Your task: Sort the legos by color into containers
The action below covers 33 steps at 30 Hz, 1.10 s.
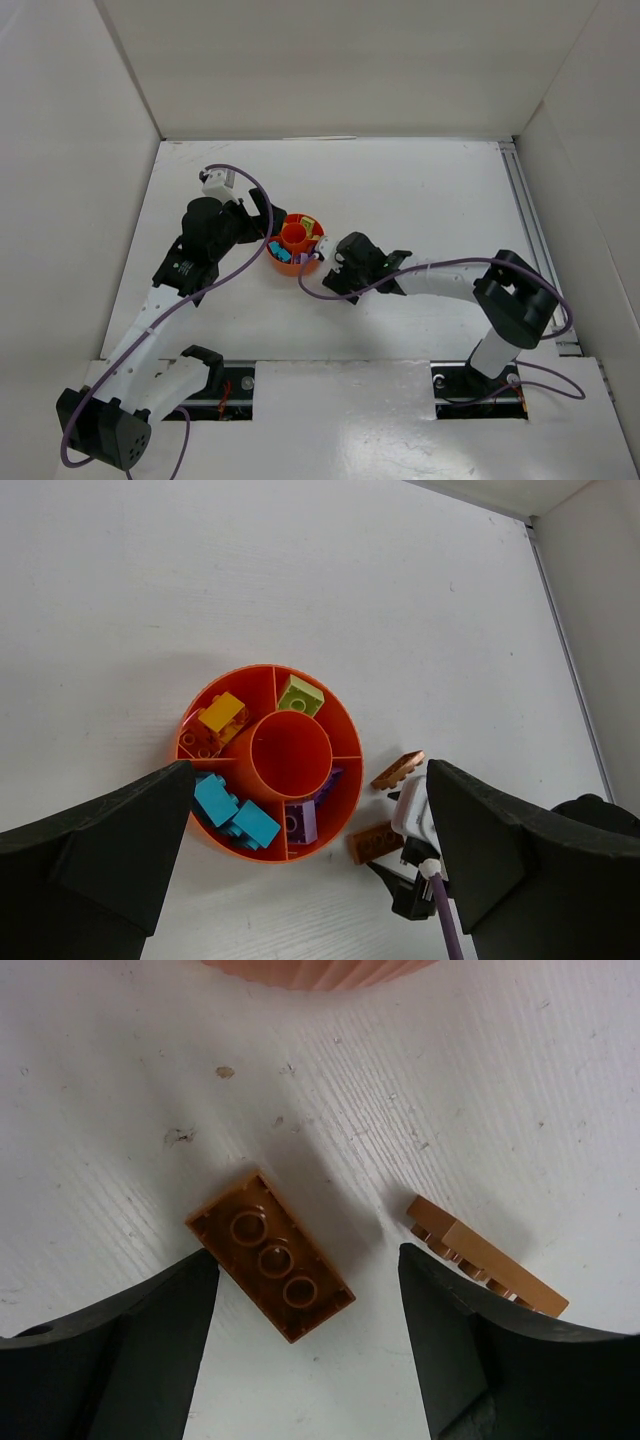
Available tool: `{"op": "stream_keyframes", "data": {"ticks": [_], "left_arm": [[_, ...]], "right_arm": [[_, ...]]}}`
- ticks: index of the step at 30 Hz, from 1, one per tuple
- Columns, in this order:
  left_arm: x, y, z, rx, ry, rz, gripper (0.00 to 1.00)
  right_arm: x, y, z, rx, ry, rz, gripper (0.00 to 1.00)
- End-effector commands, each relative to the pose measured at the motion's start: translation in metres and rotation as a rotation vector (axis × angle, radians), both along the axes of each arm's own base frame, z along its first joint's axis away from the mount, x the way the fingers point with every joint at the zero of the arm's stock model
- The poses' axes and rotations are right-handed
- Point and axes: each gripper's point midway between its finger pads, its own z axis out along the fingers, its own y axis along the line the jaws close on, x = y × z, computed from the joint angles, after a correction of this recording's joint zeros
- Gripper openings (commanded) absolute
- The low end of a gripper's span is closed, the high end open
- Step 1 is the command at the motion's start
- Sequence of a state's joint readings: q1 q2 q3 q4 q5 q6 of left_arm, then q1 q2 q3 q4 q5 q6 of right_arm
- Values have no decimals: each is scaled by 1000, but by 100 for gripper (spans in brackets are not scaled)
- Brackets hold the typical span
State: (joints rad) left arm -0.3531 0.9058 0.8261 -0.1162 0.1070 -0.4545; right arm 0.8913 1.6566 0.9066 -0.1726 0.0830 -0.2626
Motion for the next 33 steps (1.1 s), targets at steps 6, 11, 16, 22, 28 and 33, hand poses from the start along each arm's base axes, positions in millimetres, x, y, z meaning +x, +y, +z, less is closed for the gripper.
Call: {"op": "stream_keyframes", "data": {"ticks": [6,11,16,22,28,33], "left_arm": [[2,-2,10,-12,-46,-7,100],[2,-2,10,-12,-46,-7,100],[0,-5,10,-17,-44,-25,100],[-8,-13,19,-44,-66,-86,100],[-36,-50,36,-145,-118,-348,100],[-89,-99,37,-276,-113,-716,100]], "right_arm": [[-6,11,1,33,27,32,54],[-28,0,-14,46,122,-14,54],[-40,-11,-28,34,167,-40,41],[-34,2,4,144,94,-9,17],[-33,5,104,357,-128,85,14],[-42,0,172,497,-276,163,16]]}}
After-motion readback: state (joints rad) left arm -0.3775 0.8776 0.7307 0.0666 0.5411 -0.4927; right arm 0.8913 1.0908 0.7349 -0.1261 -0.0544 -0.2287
